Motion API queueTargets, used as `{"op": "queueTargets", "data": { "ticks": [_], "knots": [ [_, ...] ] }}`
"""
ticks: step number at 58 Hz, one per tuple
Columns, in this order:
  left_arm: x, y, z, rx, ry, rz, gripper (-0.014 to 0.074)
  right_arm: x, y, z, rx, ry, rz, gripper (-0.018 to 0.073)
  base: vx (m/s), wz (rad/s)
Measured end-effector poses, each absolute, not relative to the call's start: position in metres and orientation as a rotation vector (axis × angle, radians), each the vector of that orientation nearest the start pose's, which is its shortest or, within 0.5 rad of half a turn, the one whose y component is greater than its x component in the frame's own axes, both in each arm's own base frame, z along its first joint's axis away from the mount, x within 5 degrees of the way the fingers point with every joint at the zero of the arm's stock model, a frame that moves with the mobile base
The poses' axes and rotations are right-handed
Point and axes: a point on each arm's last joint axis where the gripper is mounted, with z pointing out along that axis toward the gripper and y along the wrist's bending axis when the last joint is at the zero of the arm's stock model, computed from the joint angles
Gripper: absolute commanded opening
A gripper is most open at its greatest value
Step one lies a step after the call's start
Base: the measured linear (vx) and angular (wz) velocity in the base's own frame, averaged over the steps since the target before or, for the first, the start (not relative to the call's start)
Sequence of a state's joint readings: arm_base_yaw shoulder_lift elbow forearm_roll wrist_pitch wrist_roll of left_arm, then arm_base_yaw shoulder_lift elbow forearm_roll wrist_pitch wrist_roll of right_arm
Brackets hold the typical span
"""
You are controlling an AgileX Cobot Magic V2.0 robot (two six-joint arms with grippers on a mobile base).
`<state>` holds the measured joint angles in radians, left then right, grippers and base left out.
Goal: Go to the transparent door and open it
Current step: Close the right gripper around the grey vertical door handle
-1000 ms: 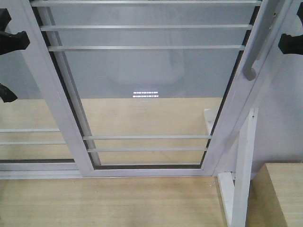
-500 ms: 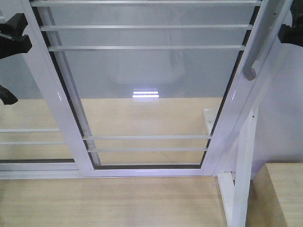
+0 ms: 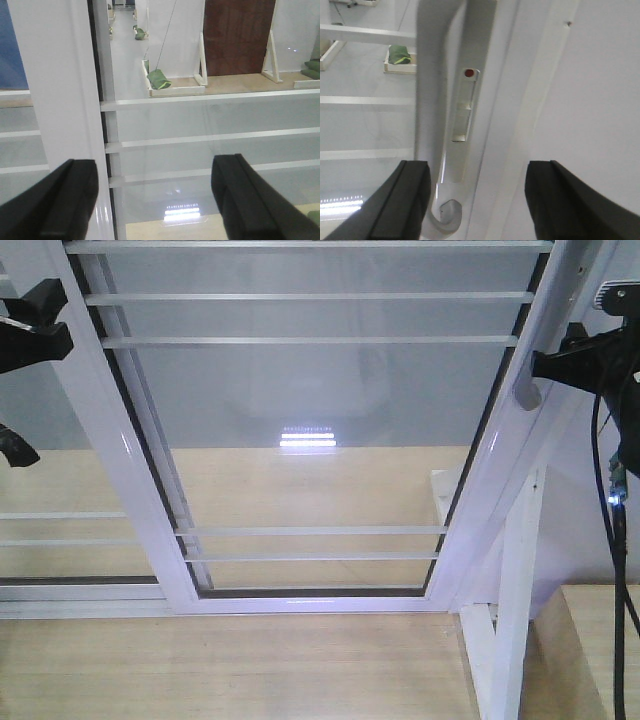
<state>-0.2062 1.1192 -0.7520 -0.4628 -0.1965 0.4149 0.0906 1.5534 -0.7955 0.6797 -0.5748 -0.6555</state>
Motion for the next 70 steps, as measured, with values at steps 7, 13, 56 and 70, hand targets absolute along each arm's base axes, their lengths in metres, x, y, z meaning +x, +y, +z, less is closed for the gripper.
{"op": "queueTargets", "data": {
  "ticks": [7, 13, 56, 70],
  "knots": [
    [0.245, -0.043, 0.336, 0.073, 1.674, -0.113, 0.0591, 0.345, -0.011, 0.246, 0.157, 1.794, -0.245, 0.0454, 0.0, 0.0],
    [0.245, -0.043, 0.336, 0.074, 1.675, -0.113, 0.0591, 0.355, -0.01, 0.247, 0.096, 1.804, -0.211, 0.0438, 0.0, 0.0],
    [0.255, -0.047, 0.32, 0.093, 1.761, -0.12, 0.0591, 0.38, 0.001, 0.257, 0.011, 1.666, -0.097, 0.0414, 0.0, 0.0],
    [0.255, -0.047, 0.319, 0.095, 1.766, -0.12, 0.0591, 0.393, 0.002, 0.254, 0.012, 1.658, -0.098, 0.0414, 0.0, 0.0]
  ]
}}
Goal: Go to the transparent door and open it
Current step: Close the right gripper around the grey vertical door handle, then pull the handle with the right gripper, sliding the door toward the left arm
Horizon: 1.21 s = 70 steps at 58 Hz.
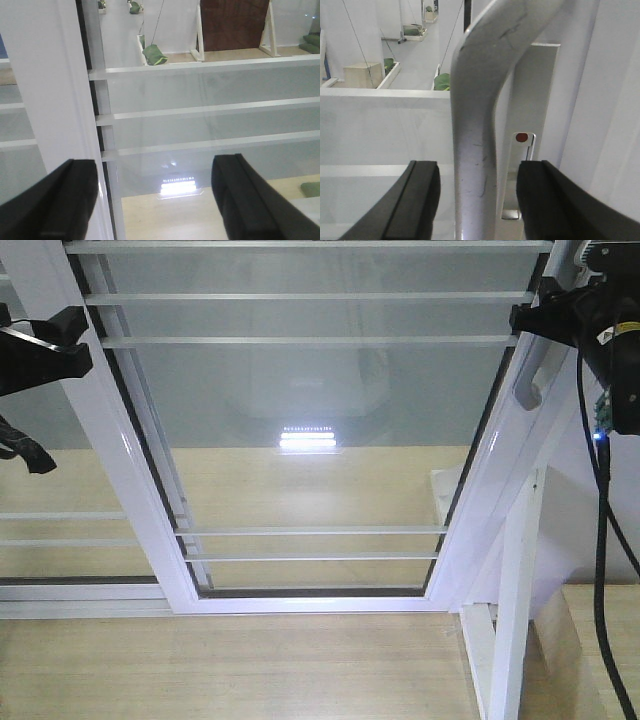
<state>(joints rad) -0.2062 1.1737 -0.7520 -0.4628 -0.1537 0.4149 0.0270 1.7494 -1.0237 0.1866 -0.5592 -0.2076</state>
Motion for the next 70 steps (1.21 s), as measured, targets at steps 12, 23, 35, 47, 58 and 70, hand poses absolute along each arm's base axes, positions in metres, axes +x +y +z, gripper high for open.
{"op": "queueTargets", "data": {
  "ticks": [12, 23, 35, 47, 58, 70],
  "knots": [
    [0.255, -0.047, 0.319, 0.095, 1.768, -0.121, 0.0591, 0.408, 0.002, 0.25, 0.012, 1.653, -0.099, 0.0413, 0.0, 0.0],
    [0.255, -0.047, 0.319, 0.095, 1.769, -0.121, 0.0591, 0.414, 0.002, 0.244, 0.01, 1.663, -0.099, 0.0293, 0.0, 0.0],
    [0.255, -0.047, 0.318, 0.096, 1.77, -0.121, 0.0591, 0.414, 0.004, 0.244, -0.019, 1.663, -0.103, 0.009, 0.0, 0.0],
    [0.255, -0.047, 0.318, 0.096, 1.77, -0.121, 0.0591, 0.414, 0.013, 0.243, -0.021, 1.663, -0.082, 0.0043, 0.0, 0.0],
    [0.255, -0.047, 0.318, 0.098, 1.775, -0.123, 0.0591, 0.413, 0.028, 0.243, -0.017, 1.655, -0.047, 0.005, 0.0, 0.0],
    [0.255, -0.047, 0.318, 0.098, 1.775, -0.123, 0.0591, 0.411, 0.054, 0.243, -0.069, 1.653, 0.0, 0.0057, 0.0, 0.0]
  ]
}}
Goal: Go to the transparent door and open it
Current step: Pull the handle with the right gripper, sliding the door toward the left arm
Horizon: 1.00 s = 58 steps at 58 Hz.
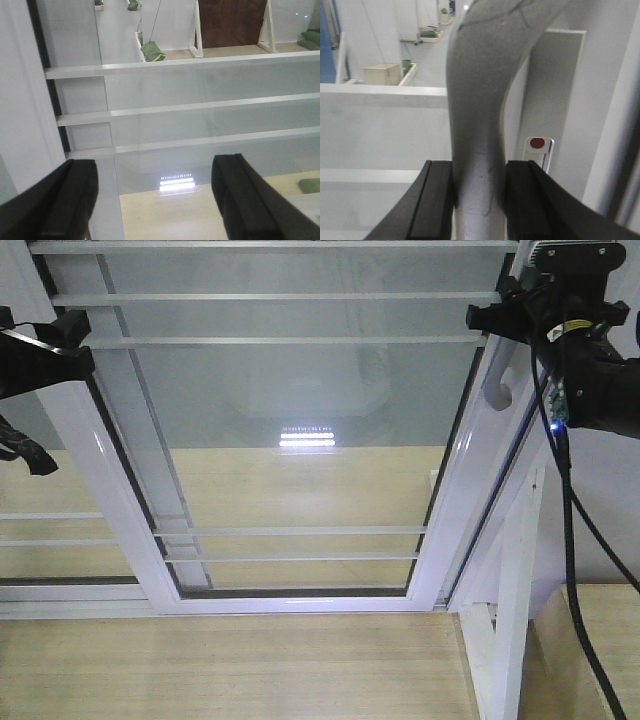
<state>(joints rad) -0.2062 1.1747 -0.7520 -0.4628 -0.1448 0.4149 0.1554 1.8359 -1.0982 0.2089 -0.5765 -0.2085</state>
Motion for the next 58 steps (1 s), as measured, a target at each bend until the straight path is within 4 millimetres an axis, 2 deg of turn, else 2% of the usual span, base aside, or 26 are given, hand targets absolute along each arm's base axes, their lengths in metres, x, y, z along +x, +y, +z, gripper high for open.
{"op": "queueTargets", "data": {
  "ticks": [21, 31, 45, 49, 58],
  "knots": [
    [0.255, -0.047, 0.318, 0.098, 1.775, -0.123, 0.0591, 0.402, 0.108, 0.245, -0.278, 1.626, 0.072, 0.0063, 0.0, 0.0],
    [0.255, -0.047, 0.318, 0.098, 1.775, -0.123, 0.0591, 0.396, 0.126, 0.245, -0.341, 1.622, 0.101, 0.0065, 0.0, 0.0],
    [0.255, -0.048, 0.318, 0.104, 1.774, -0.119, 0.0591, 0.388, 0.132, 0.247, -0.386, 1.687, 0.11, 0.0065, 0.0, 0.0],
    [0.255, -0.048, 0.318, 0.125, 1.772, -0.104, 0.0591, 0.383, 0.13, 0.256, -0.416, 1.702, 0.094, 0.0065, 0.0, 0.0],
    [0.255, -0.048, 0.318, 0.151, 1.769, -0.086, 0.0591, 0.363, 0.124, 0.29, -0.489, 1.724, 0.056, 0.0038, 0.0, 0.0]
  ]
}}
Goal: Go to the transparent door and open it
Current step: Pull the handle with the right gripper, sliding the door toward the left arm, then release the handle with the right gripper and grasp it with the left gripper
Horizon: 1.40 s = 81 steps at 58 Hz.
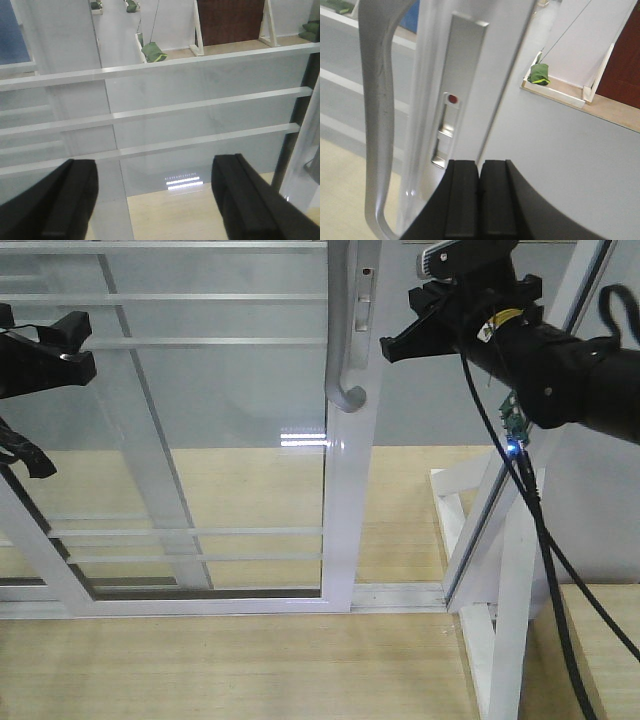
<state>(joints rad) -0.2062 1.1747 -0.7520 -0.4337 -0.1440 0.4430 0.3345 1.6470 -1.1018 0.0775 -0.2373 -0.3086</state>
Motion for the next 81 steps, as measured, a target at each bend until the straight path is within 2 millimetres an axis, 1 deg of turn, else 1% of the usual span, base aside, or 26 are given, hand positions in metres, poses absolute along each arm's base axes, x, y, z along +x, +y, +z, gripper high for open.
{"op": "queueTargets", "data": {
  "ticks": [6, 13, 16, 19, 25, 32, 33, 36, 43, 51, 59, 63, 69, 81],
  "knots": [
    [0.255, -0.048, 0.318, 0.154, 1.769, -0.084, 0.0591, 0.343, 0.118, 0.314, -0.513, 1.761, 0.06, -0.0012, 0.0, 0.0],
    [0.256, -0.048, 0.317, 0.155, 1.773, -0.083, 0.0591, 0.317, 0.11, 0.341, -0.528, 1.772, 0.065, -0.0011, 0.0, 0.0],
    [0.258, -0.048, 0.315, 0.156, 1.781, -0.082, 0.0591, 0.304, 0.106, 0.348, -0.525, 1.759, 0.066, -0.0009, 0.0, 0.0],
    [0.261, -0.049, 0.31, 0.158, 1.799, -0.08, 0.0591, 0.292, 0.102, 0.35, -0.517, 1.744, 0.068, -0.0008, 0.0, 0.0],
    [0.271, -0.051, 0.296, 0.163, 1.845, -0.071, 0.0591, 0.262, 0.091, 0.344, -0.488, 1.722, 0.081, -0.0008, 0.0, 0.0],
    [0.284, -0.056, 0.282, 0.205, 1.844, -0.031, 0.0591, 0.228, 0.079, 0.328, -0.47, 1.713, 0.089, -0.0008, 0.0, 0.0],
    [0.286, -0.057, 0.28, 0.218, 1.84, -0.025, 0.0591, 0.223, 0.077, 0.328, -0.467, 1.706, 0.09, -0.0008, 0.0, 0.0],
    [0.292, -0.064, 0.277, 0.245, 1.828, -0.024, 0.0591, 0.212, 0.073, 0.319, -0.466, 1.709, 0.089, -0.0008, 0.0, 0.0],
    [0.31, -0.084, 0.278, 0.297, 1.782, -0.067, 0.0591, 0.191, 0.066, 0.307, -0.46, 1.7, 0.089, -0.0008, 0.0, 0.0],
    [0.336, -0.103, 0.284, 0.282, 1.75, -0.155, 0.0591, 0.183, 0.063, 0.301, -0.46, 1.702, 0.089, -0.0008, 0.0, 0.0],
    [0.359, -0.112, 0.286, 0.221, 1.742, -0.241, 0.0591, 0.183, 0.063, 0.302, -0.456, 1.693, 0.089, -0.0008, 0.0, 0.0],
    [0.367, -0.117, 0.286, 0.198, 1.741, -0.283, 0.0587, 0.183, 0.063, 0.303, -0.452, 1.679, 0.089, -0.0008, 0.0, 0.0],
    [0.374, -0.126, 0.285, 0.213, 1.739, -0.326, 0.0587, 0.184, 0.063, 0.305, -0.445, 1.657, 0.088, -0.0008, 0.0, 0.0],
    [0.379, -0.152, 0.279, 0.323, 1.722, -0.374, 0.0587, 0.184, 0.063, 0.307, -0.44, 1.643, 0.088, -0.0008, 0.0, 0.0]
  ]
}}
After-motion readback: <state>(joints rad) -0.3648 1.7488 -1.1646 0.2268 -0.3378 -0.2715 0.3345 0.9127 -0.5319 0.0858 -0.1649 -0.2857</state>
